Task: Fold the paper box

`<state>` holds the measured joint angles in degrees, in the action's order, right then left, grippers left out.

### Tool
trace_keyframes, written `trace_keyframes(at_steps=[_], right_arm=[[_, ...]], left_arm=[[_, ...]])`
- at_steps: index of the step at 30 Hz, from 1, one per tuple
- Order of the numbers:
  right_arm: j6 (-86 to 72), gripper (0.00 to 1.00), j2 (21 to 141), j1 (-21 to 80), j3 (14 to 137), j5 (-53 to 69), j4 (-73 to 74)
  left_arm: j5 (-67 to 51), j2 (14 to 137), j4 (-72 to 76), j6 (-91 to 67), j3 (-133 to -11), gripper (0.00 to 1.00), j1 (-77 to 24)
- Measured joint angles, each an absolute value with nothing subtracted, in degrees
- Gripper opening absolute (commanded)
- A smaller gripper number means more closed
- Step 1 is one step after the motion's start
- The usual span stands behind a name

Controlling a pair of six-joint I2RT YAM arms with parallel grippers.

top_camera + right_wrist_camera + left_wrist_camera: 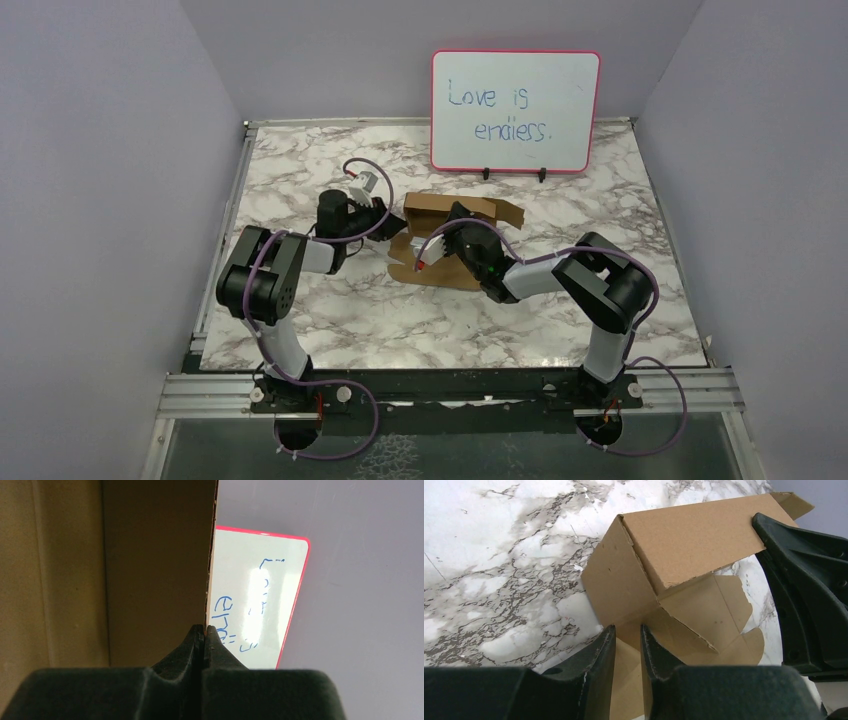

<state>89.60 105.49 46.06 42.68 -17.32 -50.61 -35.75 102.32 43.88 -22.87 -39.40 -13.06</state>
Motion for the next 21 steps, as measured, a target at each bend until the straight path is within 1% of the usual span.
trace_keyframes(at_steps=[9,13,21], right_arm=[[89.6,0.01,105.5,46.1,42.1,-17.3,-50.9],[89.6,0.01,105.5,46.1,41.9,-17.4,-51.0],[89.7,0.01,106.7,46.2,41.1,-18.1,-52.5]], left_arm=[[-32.3,102.3,45.5,-19.6,-39.0,0.3,-14.9],[-30.3,102.6,48.9,-18.9,-38.0,0.33,-15.9],[-28.1,106.4,57.7,-18.4,-36.9,0.35,-17.9]])
